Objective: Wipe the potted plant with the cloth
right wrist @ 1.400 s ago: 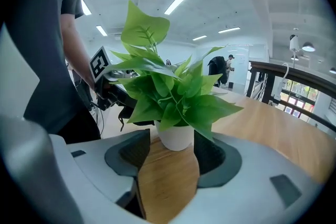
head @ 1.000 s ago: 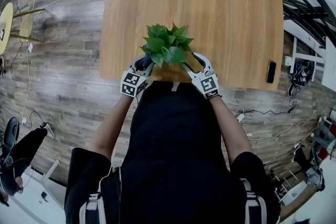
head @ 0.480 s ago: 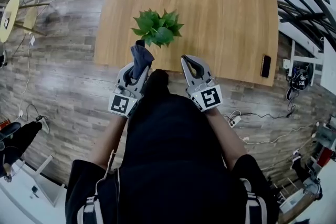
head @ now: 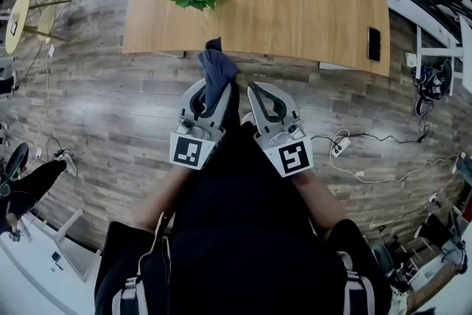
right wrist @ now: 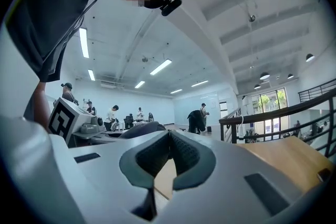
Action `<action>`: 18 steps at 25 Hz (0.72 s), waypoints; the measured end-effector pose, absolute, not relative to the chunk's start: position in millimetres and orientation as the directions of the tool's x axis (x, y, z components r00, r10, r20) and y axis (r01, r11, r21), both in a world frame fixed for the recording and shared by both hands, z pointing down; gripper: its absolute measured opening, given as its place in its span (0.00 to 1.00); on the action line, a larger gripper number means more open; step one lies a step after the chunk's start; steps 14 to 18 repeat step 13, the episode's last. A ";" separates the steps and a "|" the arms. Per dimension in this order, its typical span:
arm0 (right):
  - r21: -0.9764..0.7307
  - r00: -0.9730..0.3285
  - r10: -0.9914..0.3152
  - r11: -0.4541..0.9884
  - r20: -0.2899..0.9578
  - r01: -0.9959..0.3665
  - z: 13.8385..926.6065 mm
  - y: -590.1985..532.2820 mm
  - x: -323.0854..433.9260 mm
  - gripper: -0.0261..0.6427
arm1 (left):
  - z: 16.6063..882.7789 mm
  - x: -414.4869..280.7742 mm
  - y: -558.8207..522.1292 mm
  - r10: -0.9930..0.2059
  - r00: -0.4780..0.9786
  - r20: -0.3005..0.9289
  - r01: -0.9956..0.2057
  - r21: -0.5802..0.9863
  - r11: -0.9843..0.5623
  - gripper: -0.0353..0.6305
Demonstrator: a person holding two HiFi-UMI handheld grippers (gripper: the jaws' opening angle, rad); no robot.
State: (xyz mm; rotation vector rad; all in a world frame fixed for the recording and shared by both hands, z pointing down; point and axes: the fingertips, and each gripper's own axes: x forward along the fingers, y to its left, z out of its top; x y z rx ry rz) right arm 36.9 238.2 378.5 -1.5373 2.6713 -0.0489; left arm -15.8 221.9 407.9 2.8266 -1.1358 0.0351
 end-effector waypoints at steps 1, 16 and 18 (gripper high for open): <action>-0.055 -0.491 -0.870 0.492 -0.040 -0.869 378.0 248.5 35.2 0.07 | 405.7 -14.2 233.2 -0.686 0.726 0.056 -0.688 0.068 -0.722 0.22; 0.013 -0.411 -0.911 0.411 -0.028 -0.912 371.1 325.3 42.7 0.07 | 419.6 -9.0 309.5 -0.652 0.753 0.092 -0.658 0.087 -0.748 0.22; 0.013 -0.411 -0.911 0.411 -0.028 -0.912 371.1 325.3 42.7 0.07 | 419.6 -9.0 309.5 -0.652 0.753 0.092 -0.658 0.087 -0.748 0.22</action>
